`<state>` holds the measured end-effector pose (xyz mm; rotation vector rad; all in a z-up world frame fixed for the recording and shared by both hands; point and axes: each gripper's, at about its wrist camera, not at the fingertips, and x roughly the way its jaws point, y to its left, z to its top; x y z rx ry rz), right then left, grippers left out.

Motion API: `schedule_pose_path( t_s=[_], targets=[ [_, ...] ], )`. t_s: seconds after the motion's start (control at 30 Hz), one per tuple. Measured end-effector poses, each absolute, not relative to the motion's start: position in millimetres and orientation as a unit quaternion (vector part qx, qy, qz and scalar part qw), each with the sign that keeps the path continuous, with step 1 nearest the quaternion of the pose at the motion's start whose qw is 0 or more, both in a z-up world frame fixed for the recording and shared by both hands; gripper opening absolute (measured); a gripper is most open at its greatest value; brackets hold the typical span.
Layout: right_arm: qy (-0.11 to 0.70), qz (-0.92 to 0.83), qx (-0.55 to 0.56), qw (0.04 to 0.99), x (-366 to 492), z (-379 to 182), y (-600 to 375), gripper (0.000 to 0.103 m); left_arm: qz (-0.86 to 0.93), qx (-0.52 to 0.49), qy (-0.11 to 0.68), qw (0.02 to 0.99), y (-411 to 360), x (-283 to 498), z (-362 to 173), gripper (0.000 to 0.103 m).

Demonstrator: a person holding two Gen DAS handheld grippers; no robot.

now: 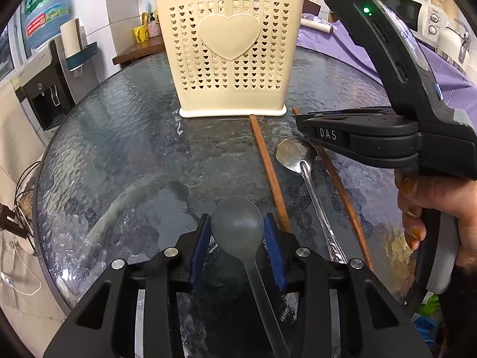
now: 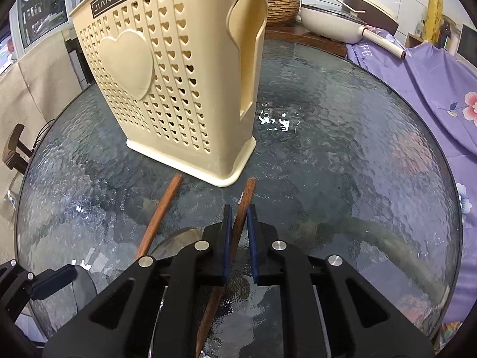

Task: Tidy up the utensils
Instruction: 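Lift the spoon over the caddy with the left tool while the right tool carries its chopstick there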

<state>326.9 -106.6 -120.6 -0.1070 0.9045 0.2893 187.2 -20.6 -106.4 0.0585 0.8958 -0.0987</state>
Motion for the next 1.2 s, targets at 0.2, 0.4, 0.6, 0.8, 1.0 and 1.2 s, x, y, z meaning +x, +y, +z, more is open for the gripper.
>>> schedule_pose_path(
  t_s=[0.2, 0.4, 0.6, 0.8, 1.0, 1.2],
  targets=[
    [0.434, 0.142, -0.049, 0.888, 325, -122, -110, 0.011, -0.055, 0.025, 0.435, 0.898, -18, 189, -106, 0.036],
    [0.432, 0.148, -0.033, 0.889, 324, -120, -120, 0.008, -0.066, 0.009, 0.425, 0.903, -13, 190, -100, 0.036],
    [0.395, 0.164, -0.005, 0.904, 315, -97, -134, 0.008, -0.081, -0.014, 0.383, 0.92, 0, 190, -78, 0.036],
    [0.353, 0.201, 0.035, 0.913, 299, -59, -150, 0.008, -0.088, -0.033, 0.349, 0.932, 13, 189, -52, 0.036],
    [0.309, 0.228, 0.059, 0.921, 276, -19, -163, 0.008, -0.1, -0.052, 0.325, 0.939, 17, 189, -32, 0.036],
    [0.273, 0.252, 0.067, 0.926, 254, 12, -173, 0.008, -0.105, -0.058, 0.31, 0.943, 15, 184, -21, 0.035]
  ],
)
